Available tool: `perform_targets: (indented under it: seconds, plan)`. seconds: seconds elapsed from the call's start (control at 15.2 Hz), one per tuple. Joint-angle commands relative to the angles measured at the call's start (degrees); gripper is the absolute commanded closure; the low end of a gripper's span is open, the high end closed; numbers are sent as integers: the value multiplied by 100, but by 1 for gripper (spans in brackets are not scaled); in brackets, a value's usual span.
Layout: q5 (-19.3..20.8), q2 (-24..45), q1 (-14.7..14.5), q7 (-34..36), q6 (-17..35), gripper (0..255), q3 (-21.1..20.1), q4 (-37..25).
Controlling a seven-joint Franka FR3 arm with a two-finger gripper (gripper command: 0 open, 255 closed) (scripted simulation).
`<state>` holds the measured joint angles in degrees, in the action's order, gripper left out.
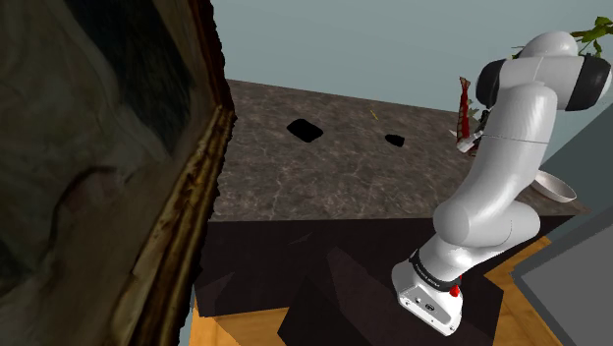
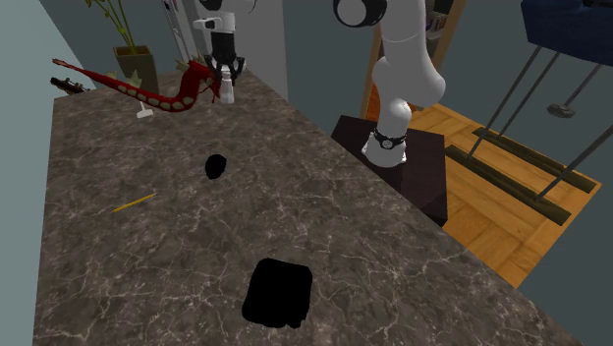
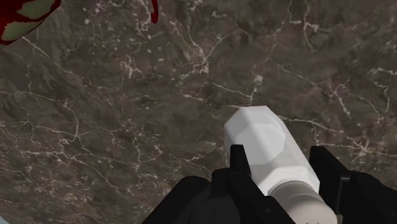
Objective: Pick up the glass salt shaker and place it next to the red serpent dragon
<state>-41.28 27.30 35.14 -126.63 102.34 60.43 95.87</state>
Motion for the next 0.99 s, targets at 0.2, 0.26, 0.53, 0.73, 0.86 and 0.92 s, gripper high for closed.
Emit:
perform_targets:
  seconds: [0.2, 0.26, 0.53, 0.73, 0.86, 0.92]
  plan:
    - [-153, 129, 20, -155, 269, 255, -98, 226]
    - [-187, 159, 31, -189, 318, 255, -121, 265]
    - [-331, 288, 80, -324, 511, 255, -220, 406]
    - [-446, 393, 125, -428, 649, 255, -302, 497]
    - [-526, 467, 159, -497, 738, 255, -360, 551]
    - [-567, 505, 176, -532, 782, 255, -390, 576]
